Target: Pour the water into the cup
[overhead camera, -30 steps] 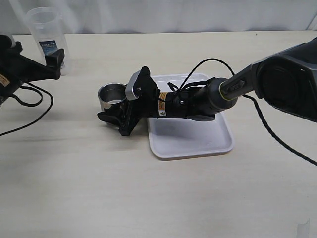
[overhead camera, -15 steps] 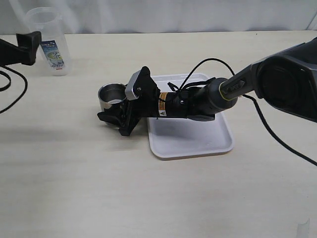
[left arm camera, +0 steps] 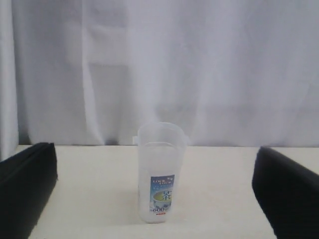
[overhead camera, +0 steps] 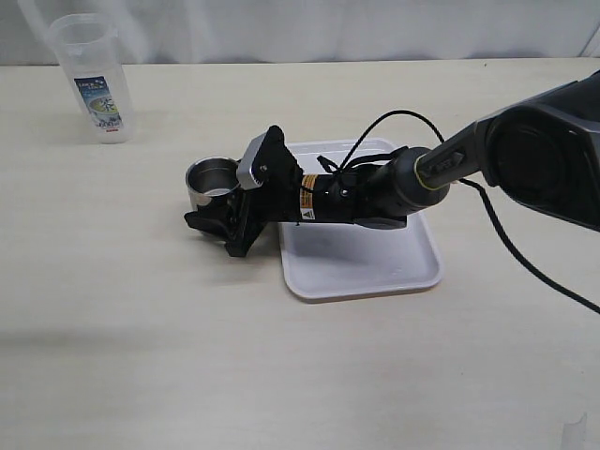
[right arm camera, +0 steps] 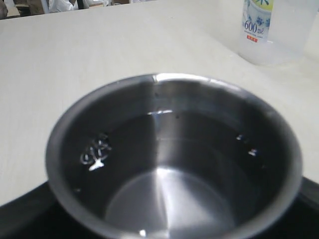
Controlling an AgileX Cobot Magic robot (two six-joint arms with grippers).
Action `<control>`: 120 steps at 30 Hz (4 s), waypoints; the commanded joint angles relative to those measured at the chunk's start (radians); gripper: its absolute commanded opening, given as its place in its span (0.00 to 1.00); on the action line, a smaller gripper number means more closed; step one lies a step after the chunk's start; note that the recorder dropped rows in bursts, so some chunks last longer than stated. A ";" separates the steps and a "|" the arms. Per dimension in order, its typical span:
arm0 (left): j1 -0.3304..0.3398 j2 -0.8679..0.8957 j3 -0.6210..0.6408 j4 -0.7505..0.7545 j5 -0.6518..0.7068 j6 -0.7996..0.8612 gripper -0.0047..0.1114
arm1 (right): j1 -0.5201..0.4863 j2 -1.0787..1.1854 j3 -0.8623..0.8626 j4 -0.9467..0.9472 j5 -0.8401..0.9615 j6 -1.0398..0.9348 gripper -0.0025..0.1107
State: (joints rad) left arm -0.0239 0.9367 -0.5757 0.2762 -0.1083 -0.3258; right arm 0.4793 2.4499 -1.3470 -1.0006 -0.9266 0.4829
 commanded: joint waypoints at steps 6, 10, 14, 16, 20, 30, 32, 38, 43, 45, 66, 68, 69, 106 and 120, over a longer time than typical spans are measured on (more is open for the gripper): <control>0.001 -0.335 0.004 0.000 0.286 -0.013 0.95 | 0.000 0.001 -0.002 -0.013 0.014 0.008 0.06; 0.001 -0.460 0.004 -0.002 0.390 -0.008 0.95 | 0.000 0.001 -0.002 -0.013 0.014 0.008 0.06; 0.001 -0.565 0.004 -0.004 0.484 -0.004 0.95 | 0.000 0.001 -0.002 -0.013 0.014 0.008 0.06; 0.001 -0.601 0.004 -0.004 0.519 0.018 0.95 | 0.000 0.001 -0.002 -0.013 0.014 0.008 0.06; 0.001 -0.655 0.004 -0.004 0.536 0.018 0.95 | 0.000 0.001 -0.002 -0.013 0.014 0.008 0.06; 0.001 -0.681 0.004 0.000 0.536 0.018 0.95 | 0.000 0.001 -0.002 -0.013 0.014 0.008 0.06; 0.001 -0.681 0.004 0.000 0.536 0.018 0.95 | 0.000 0.001 -0.002 -0.013 0.014 0.008 0.06; 0.001 -0.681 0.004 0.000 0.536 0.018 0.95 | 0.000 0.001 -0.002 -0.013 0.014 0.008 0.06; 0.001 -0.681 0.004 0.000 0.536 0.018 0.95 | 0.000 0.001 -0.002 -0.013 0.014 0.008 0.06; 0.001 -0.681 0.004 0.000 0.536 0.018 0.95 | 0.000 0.001 -0.002 -0.013 0.014 0.008 0.06; 0.001 -0.756 0.043 -0.325 0.505 0.489 0.95 | 0.000 0.001 -0.002 -0.013 0.014 0.008 0.06; 0.001 -0.784 0.089 -0.323 0.467 0.489 0.95 | 0.000 0.001 -0.002 -0.013 0.014 0.008 0.06; 0.001 -0.800 0.113 -0.321 0.447 0.489 0.95 | 0.000 0.001 -0.002 -0.013 0.014 0.008 0.06; 0.037 -0.937 0.576 -0.322 0.186 0.476 0.95 | 0.000 0.001 -0.002 -0.013 0.014 0.008 0.06; 0.040 -0.937 0.576 -0.207 0.411 0.336 0.95 | 0.000 0.001 -0.002 -0.013 0.014 0.008 0.06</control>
State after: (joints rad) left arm 0.0115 0.0019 -0.0036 0.0501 0.3067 0.0470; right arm 0.4793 2.4499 -1.3470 -1.0006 -0.9266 0.4829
